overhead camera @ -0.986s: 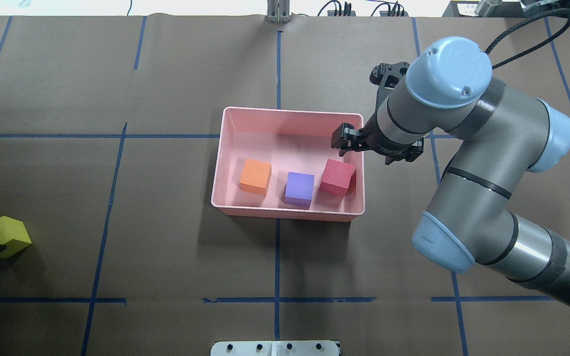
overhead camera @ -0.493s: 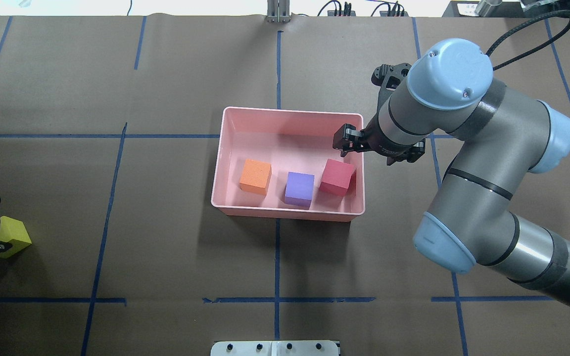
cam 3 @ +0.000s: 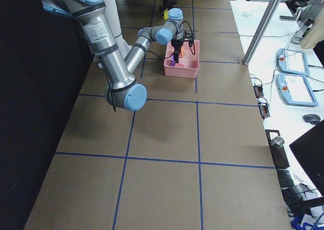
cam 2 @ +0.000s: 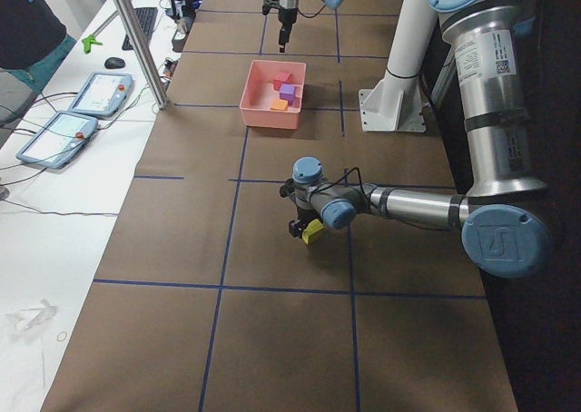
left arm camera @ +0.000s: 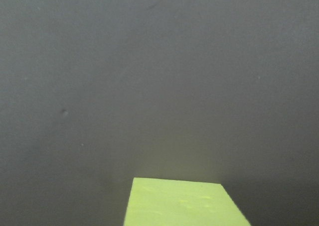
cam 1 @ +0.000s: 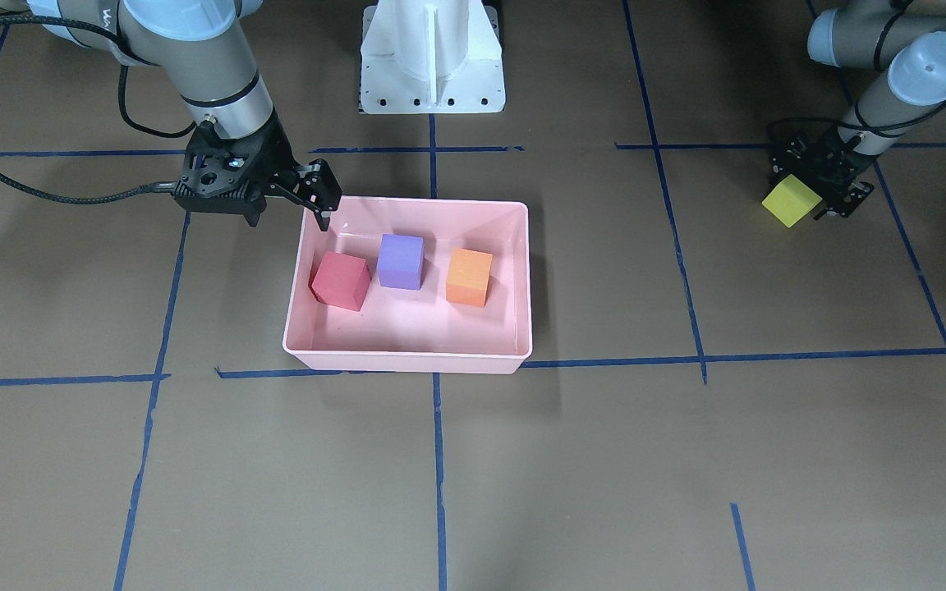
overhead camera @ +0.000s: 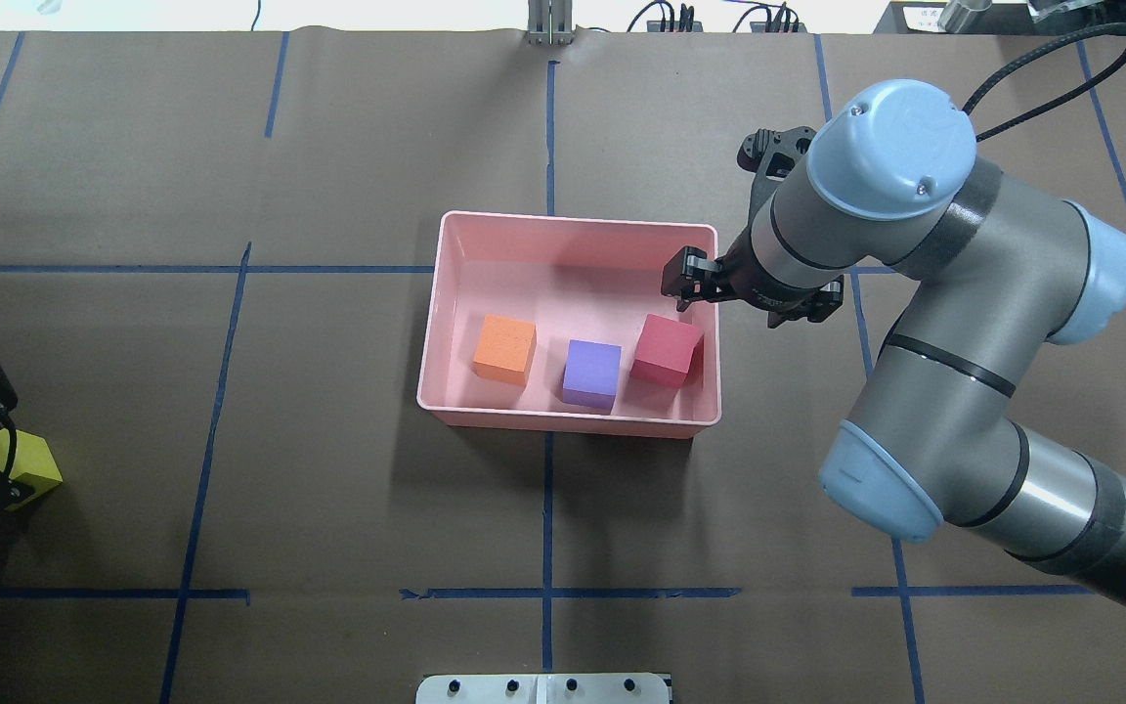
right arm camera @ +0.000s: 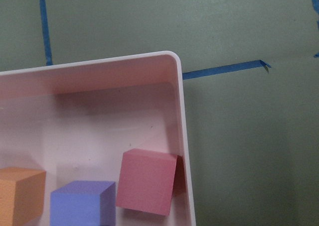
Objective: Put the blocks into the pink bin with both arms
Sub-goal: 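Grasp the yellow-green cube with the left gripper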
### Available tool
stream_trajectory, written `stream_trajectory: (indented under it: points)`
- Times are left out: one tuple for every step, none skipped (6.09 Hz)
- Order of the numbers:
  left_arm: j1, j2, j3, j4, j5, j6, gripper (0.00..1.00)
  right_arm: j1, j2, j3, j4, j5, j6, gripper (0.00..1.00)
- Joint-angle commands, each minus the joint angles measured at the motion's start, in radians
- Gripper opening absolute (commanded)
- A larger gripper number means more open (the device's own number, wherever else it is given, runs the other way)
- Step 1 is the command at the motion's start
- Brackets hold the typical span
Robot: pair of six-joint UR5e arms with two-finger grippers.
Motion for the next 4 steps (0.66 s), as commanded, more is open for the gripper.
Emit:
stream_trajectory:
  points:
    - [-0.004, -0.004, -0.016, 0.022, -0.037, -0.004, 0.53, 0.013, 0.003, -0.002, -0.003, 0.012, -0.04, 1.0]
    - [-0.008, -0.009, -0.026, 0.025, -0.081, -0.004, 0.53, 0.071, 0.0, -0.007, -0.023, 0.07, -0.117, 1.0]
    - [-0.054, -0.018, -0.027, 0.032, -0.085, -0.004, 0.53, 0.168, 0.005, -0.007, -0.103, 0.162, -0.285, 1.0]
    - [-0.108, -0.058, -0.029, 0.055, -0.086, -0.016, 0.54, 0.27, -0.012, -0.015, -0.144, 0.246, -0.458, 1.0]
